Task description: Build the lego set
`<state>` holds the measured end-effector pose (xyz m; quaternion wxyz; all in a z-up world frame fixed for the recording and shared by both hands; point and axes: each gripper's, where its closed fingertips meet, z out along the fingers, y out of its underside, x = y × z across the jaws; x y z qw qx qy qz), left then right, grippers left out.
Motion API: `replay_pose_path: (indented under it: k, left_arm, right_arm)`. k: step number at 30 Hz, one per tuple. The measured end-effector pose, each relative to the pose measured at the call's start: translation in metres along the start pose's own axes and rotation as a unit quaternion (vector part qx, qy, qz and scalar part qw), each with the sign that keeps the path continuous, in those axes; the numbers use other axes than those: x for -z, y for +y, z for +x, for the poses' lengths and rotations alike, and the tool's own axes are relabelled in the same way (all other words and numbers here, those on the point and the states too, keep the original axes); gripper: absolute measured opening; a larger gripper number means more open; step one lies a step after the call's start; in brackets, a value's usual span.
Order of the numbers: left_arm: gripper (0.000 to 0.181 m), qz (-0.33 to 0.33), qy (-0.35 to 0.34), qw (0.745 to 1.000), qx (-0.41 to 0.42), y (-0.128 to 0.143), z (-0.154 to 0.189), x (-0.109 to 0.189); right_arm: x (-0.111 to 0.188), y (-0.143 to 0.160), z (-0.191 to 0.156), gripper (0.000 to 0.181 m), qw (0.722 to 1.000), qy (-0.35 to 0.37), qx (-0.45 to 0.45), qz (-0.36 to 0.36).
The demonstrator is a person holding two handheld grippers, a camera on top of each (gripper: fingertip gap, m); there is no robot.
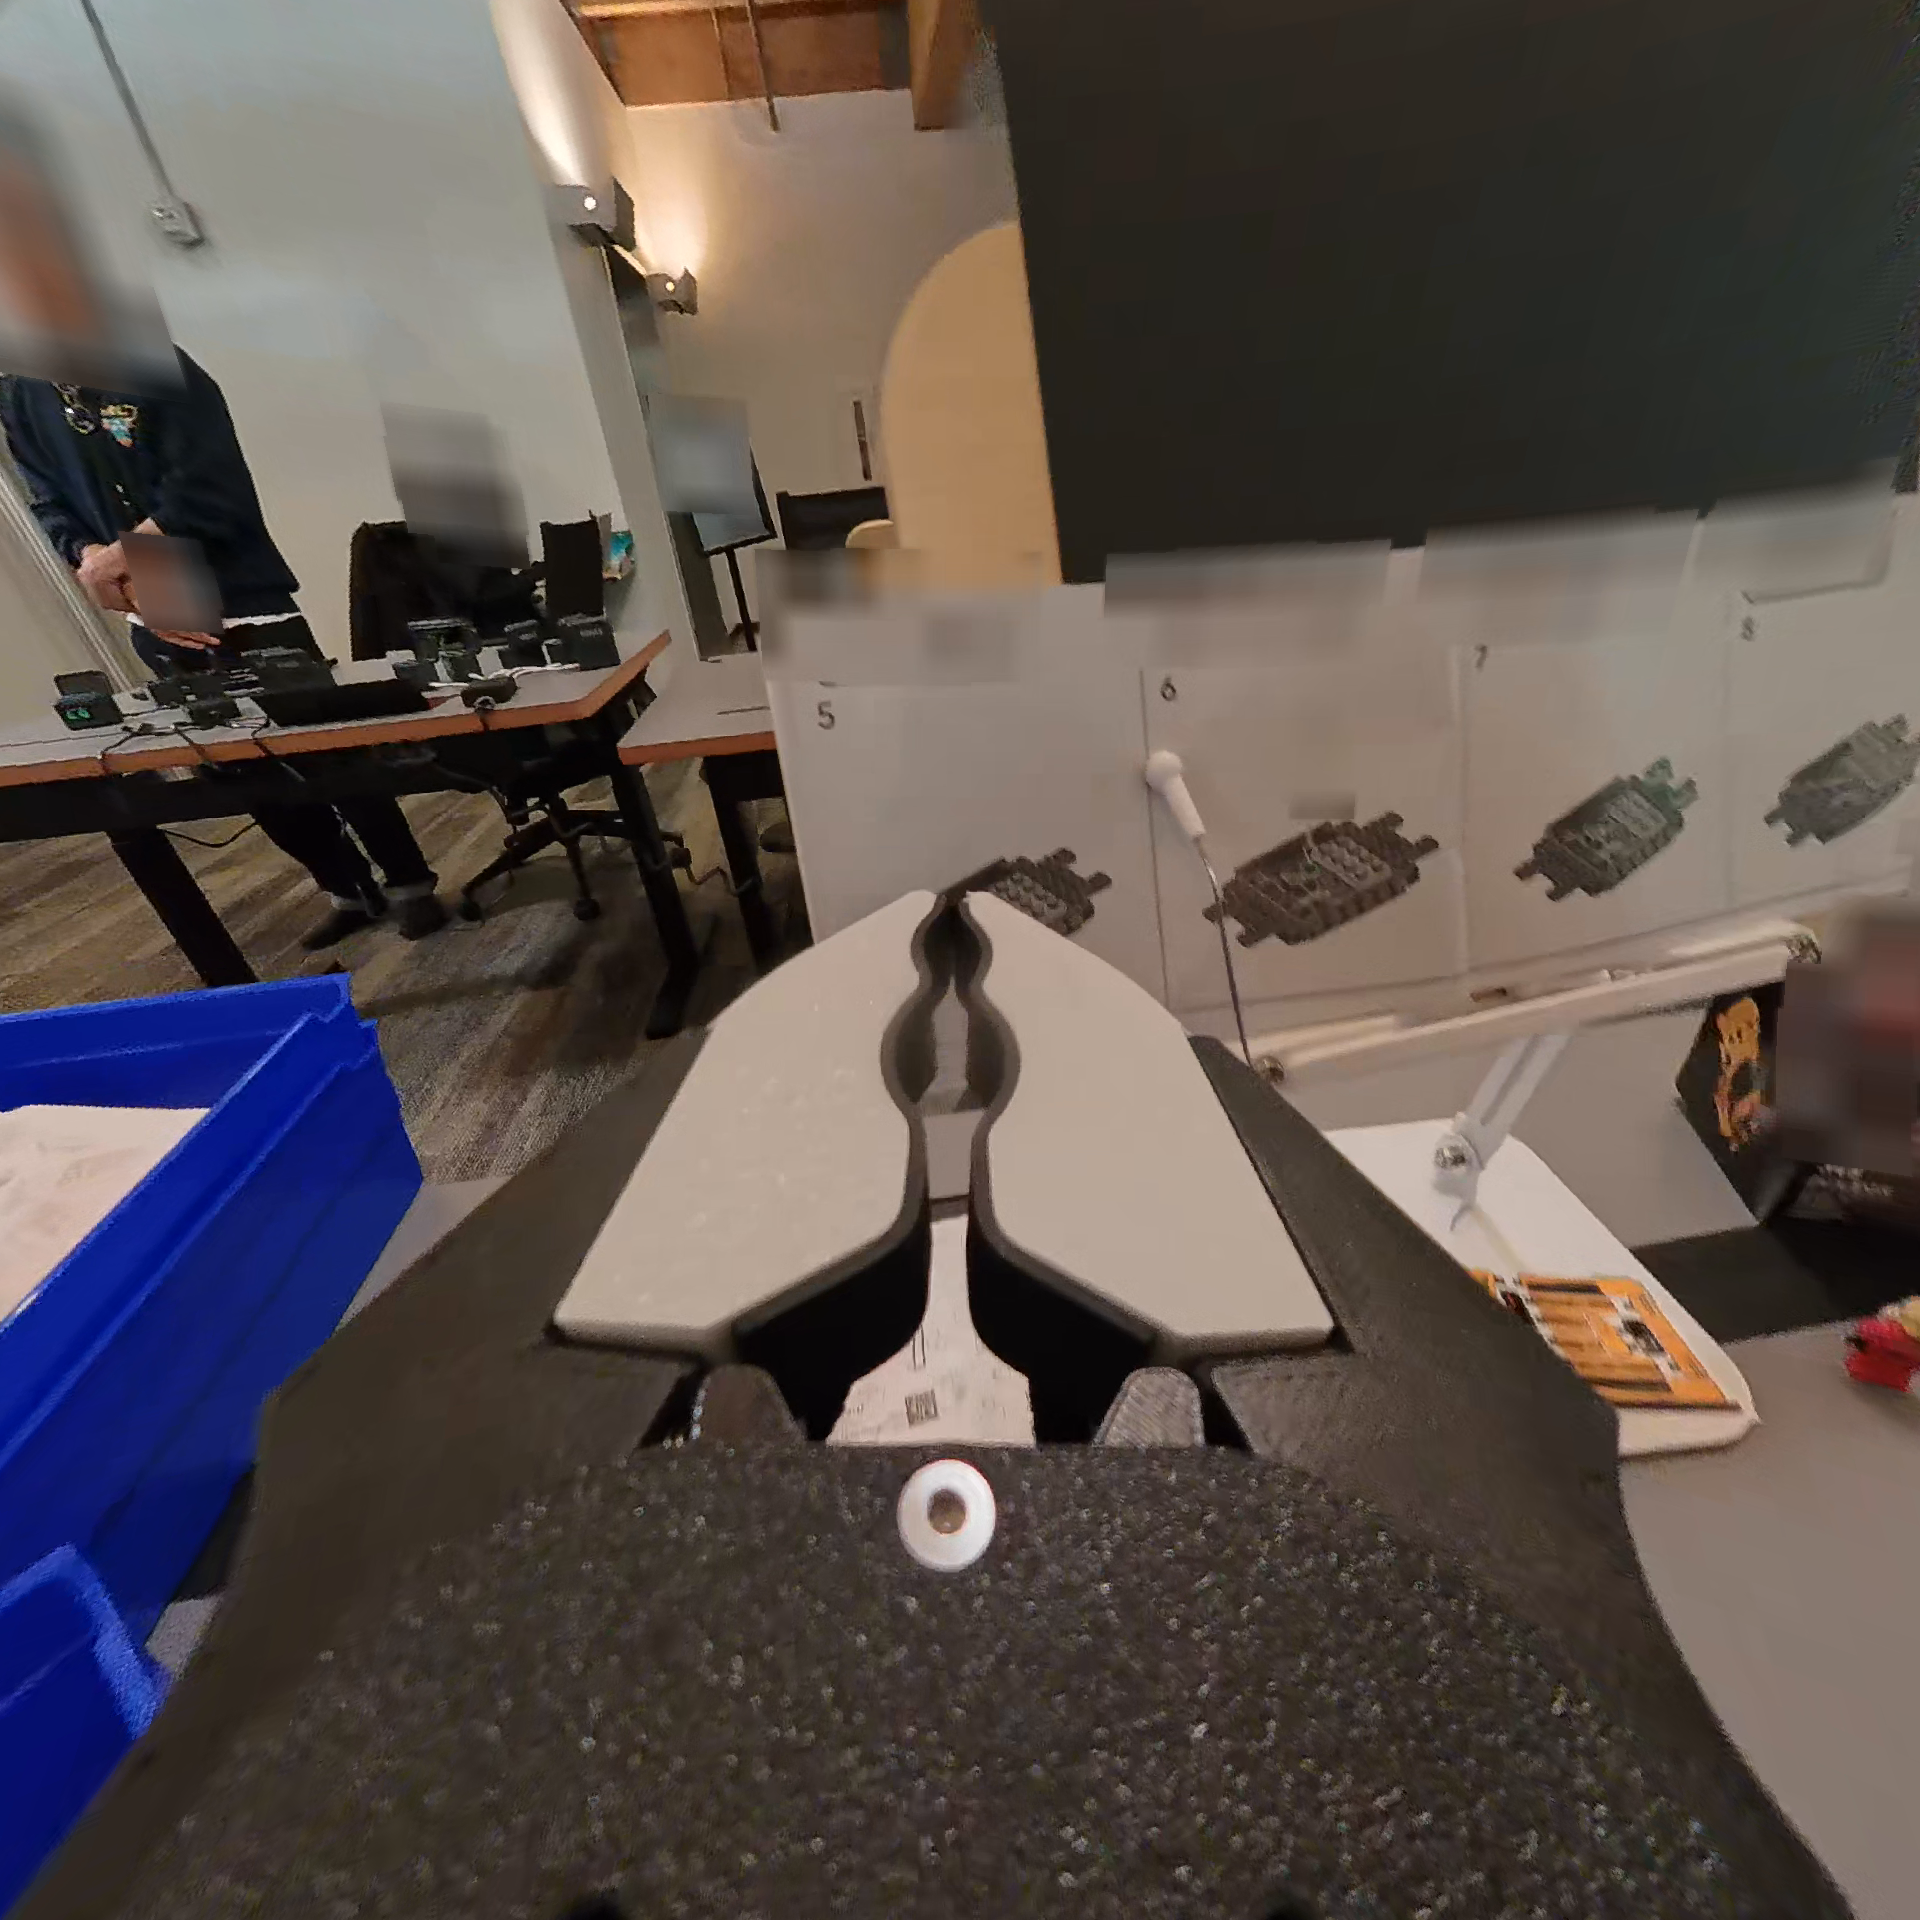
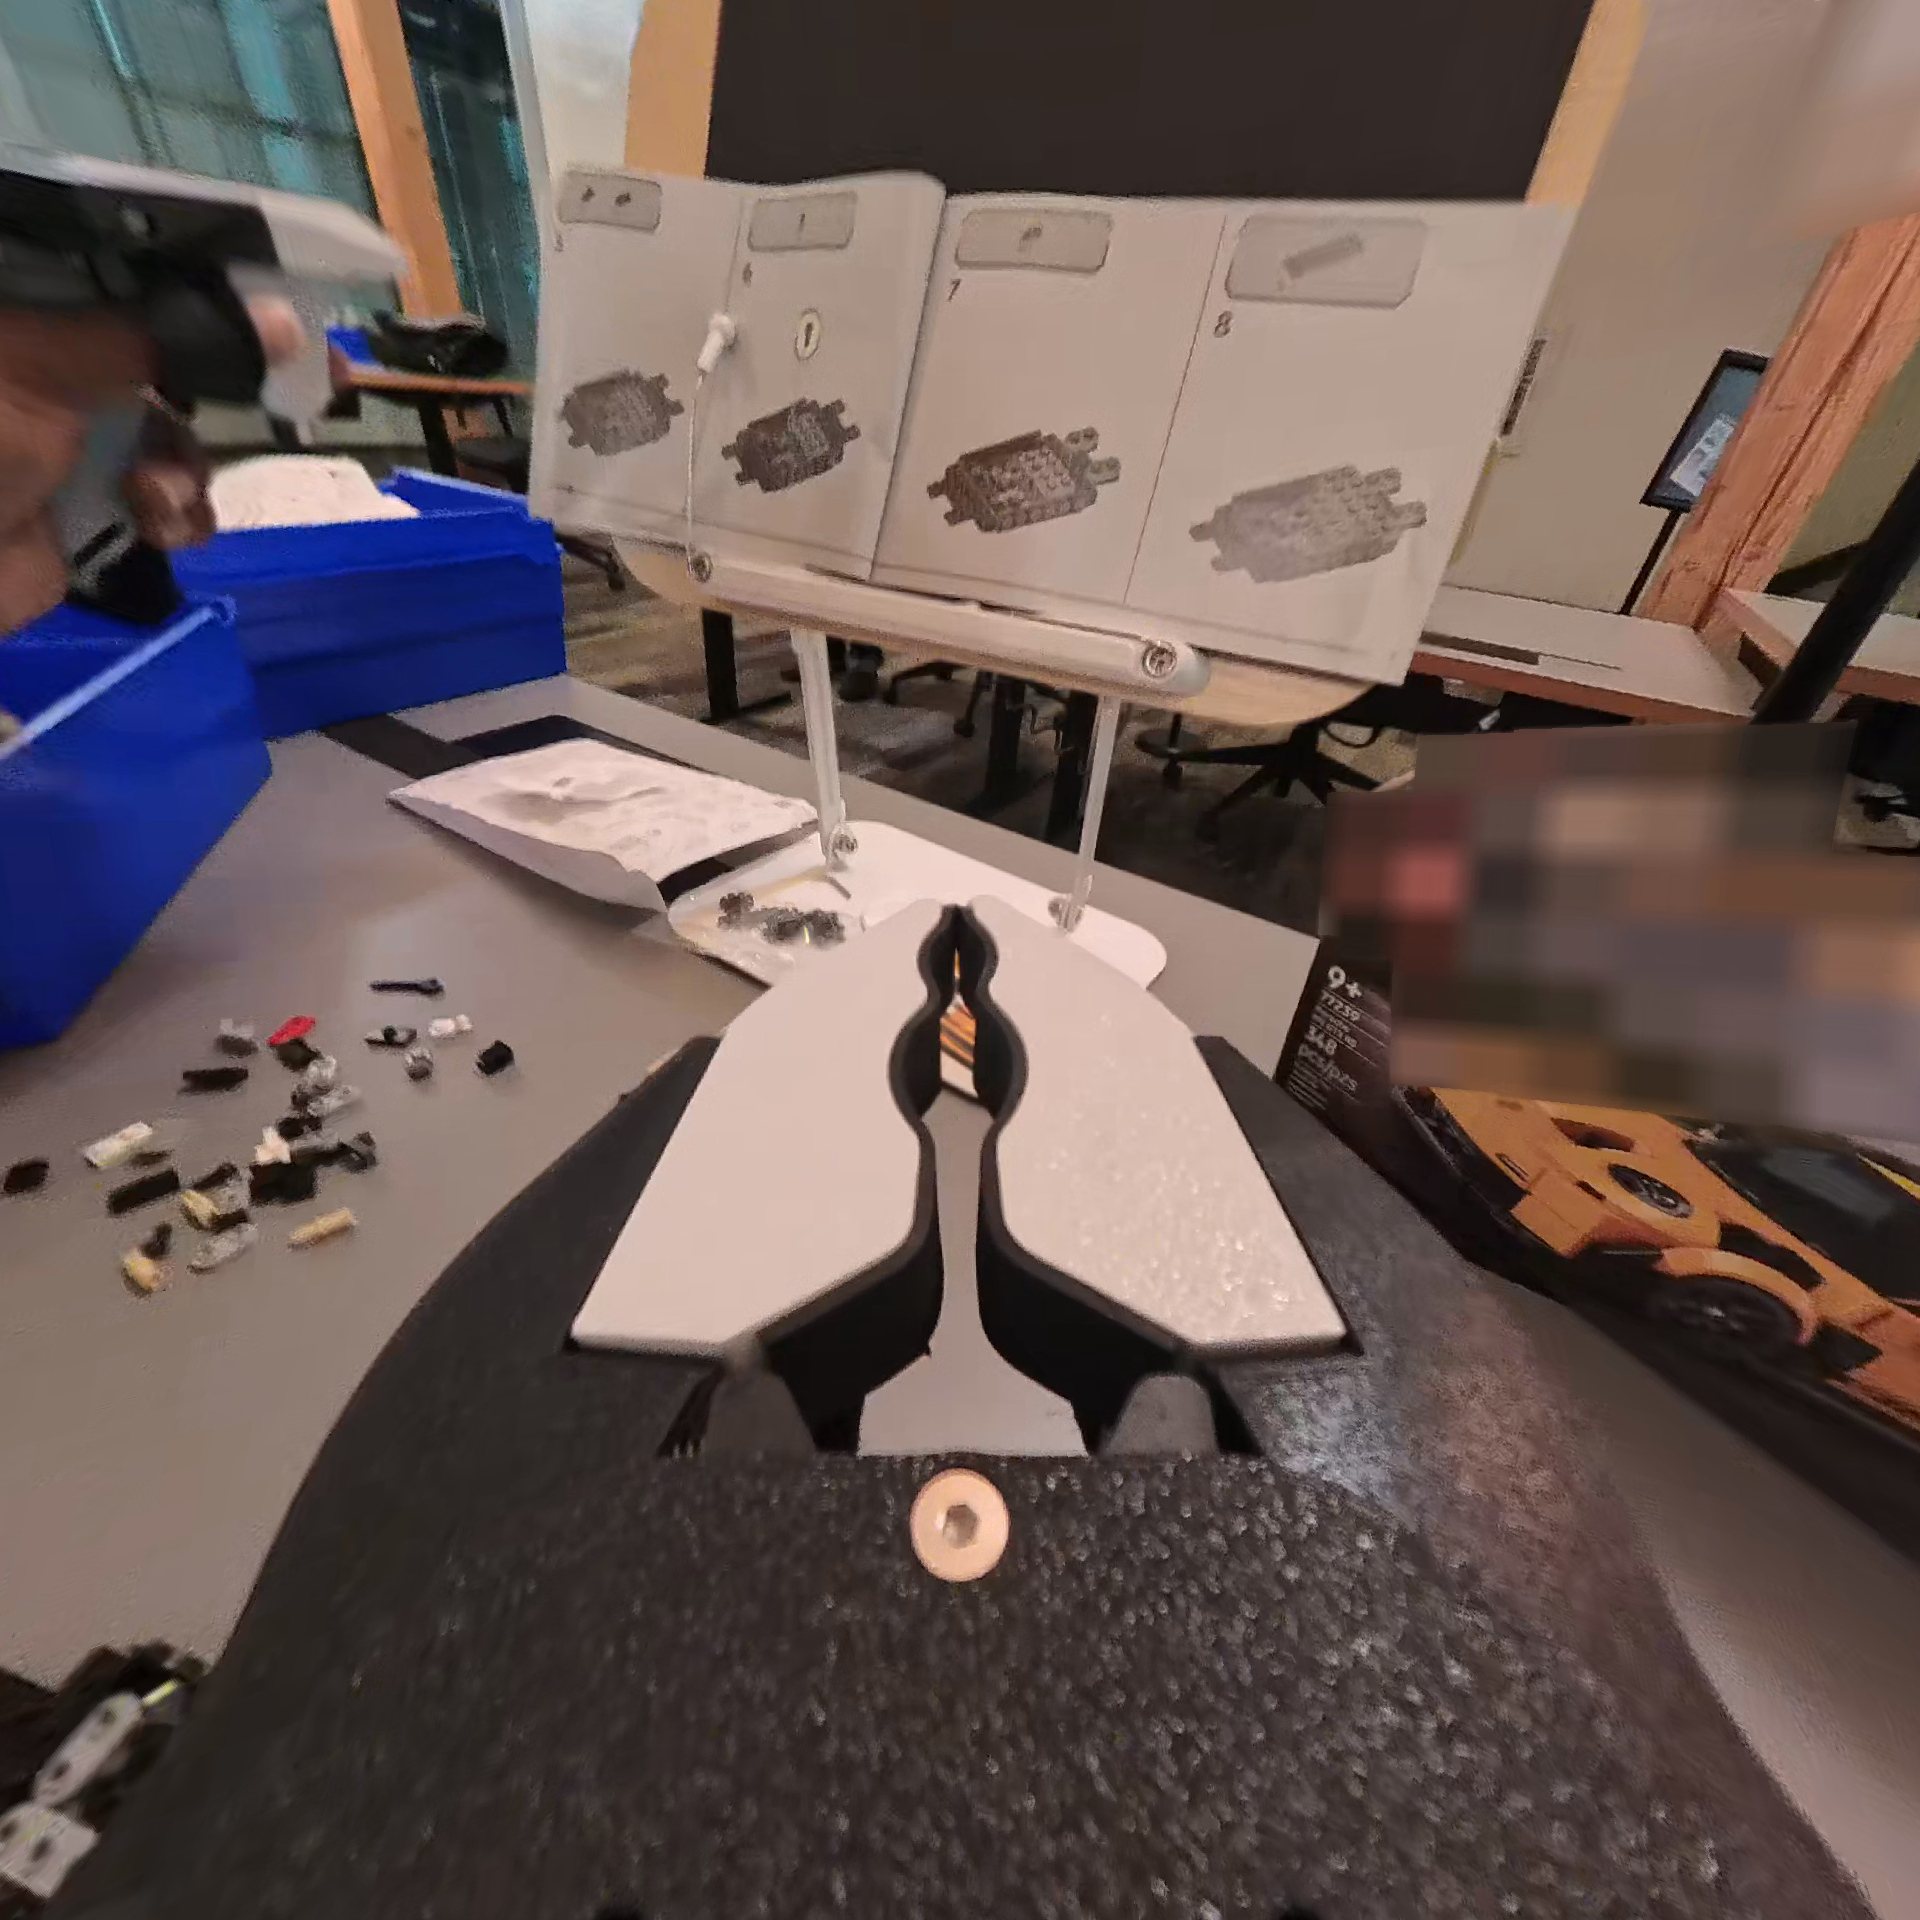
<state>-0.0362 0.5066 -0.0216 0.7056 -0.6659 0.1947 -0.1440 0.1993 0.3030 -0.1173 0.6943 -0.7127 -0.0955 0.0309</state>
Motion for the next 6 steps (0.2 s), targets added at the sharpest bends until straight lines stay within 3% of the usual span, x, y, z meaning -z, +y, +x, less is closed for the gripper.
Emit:
replay_pose_path:
  k: [6]
  left_arm:
    - [0.000,0.027,-0.001,0.999,0.037,-0.009,-0.010,-0.022]
  right_arm:
    - [-0.003,0.020,0.013,0.000,1.000,0.004,-0.005,-0.010]
